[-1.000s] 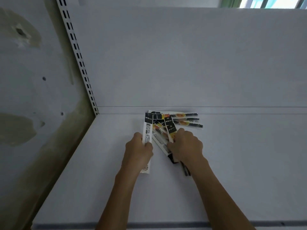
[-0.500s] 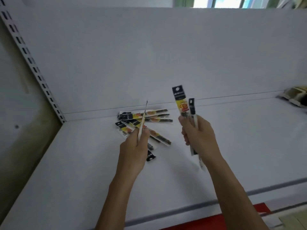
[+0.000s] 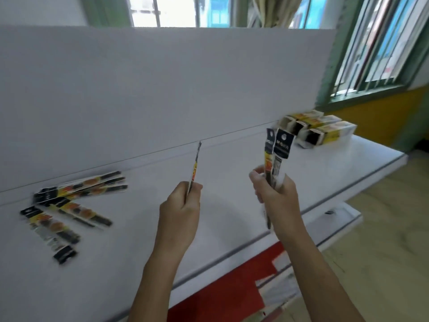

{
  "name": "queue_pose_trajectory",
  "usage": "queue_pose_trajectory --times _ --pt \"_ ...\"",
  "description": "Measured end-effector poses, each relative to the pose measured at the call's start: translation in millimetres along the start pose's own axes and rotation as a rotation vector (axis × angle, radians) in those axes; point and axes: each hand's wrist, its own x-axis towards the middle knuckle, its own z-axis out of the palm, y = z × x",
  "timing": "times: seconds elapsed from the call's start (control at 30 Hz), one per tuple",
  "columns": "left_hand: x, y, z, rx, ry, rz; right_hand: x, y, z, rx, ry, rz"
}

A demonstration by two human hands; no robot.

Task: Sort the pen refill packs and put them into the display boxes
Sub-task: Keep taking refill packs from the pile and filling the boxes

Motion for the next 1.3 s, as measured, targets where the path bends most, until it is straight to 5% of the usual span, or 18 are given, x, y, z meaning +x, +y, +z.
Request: queue_pose_trajectory --times 0.33,0.57,0.97,1.1,1.3 --pt "-18 58 193 -0.09 -0.236 0.155 29 46 -194 -0.116 0.279 0.222" --pt "7 84 277 -0.058 -0.255 0.162 72 70 -271 -0.304 0.279 0.177" --pt "127 106 372 0.18 -0.134 0.113 246 121 -310 -0.756 -0.022 0.088" --pt "154 104 390 0.353 -0.048 0.132 296 126 -314 -0.829 -0.05 -0.072" --pt "172 93 404 0.363 0.141 0.048 362 138 -293 -0.824 -0.453 -0.217"
